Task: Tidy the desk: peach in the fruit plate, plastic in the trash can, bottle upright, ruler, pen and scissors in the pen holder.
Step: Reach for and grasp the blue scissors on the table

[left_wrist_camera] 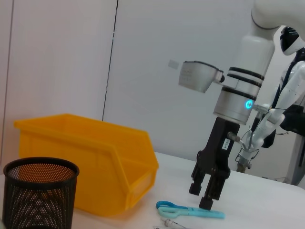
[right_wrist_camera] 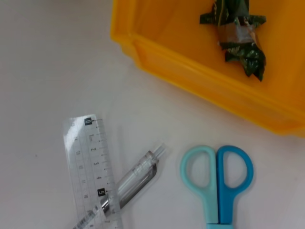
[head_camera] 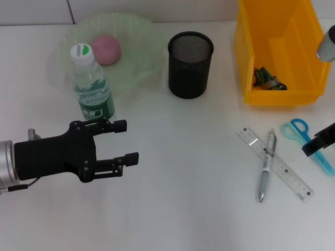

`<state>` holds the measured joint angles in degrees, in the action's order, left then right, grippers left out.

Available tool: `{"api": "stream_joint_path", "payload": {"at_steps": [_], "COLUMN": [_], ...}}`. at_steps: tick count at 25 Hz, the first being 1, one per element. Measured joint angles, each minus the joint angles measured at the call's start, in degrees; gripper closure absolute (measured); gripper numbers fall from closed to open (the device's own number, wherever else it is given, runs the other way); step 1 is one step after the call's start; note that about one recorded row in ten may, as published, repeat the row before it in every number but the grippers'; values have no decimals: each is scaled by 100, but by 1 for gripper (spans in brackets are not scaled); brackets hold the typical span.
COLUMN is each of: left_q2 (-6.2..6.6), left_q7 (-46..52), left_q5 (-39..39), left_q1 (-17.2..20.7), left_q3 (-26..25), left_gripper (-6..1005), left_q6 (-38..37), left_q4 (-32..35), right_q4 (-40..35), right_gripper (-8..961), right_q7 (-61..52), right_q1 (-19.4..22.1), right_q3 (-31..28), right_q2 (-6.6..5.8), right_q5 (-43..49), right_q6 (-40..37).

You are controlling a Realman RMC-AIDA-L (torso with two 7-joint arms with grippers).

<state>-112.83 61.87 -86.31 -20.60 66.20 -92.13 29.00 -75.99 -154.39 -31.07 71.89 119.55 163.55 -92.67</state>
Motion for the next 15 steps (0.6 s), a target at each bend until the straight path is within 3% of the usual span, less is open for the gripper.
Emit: {"api": "stream_joint_path", "payload": {"at_steps": [13, 15], "left_q2": [-48, -56], "left_q7": [1, 1], "left_q5": [0, 0], "left_q1": [-15, -14], "left_q3": [-2, -3], "left_gripper": [215, 215], "left_q6": [87, 104], "left_q4": [-23, -23], "right_q4": [459, 511], "right_gripper": [371, 482], "right_q7": [-103, -102], "right_q1": [-53, -59], "right_q3": [273, 273], "right_q2": [-14, -14], "right_q5": [10, 10], "right_q6": [594, 612]}}
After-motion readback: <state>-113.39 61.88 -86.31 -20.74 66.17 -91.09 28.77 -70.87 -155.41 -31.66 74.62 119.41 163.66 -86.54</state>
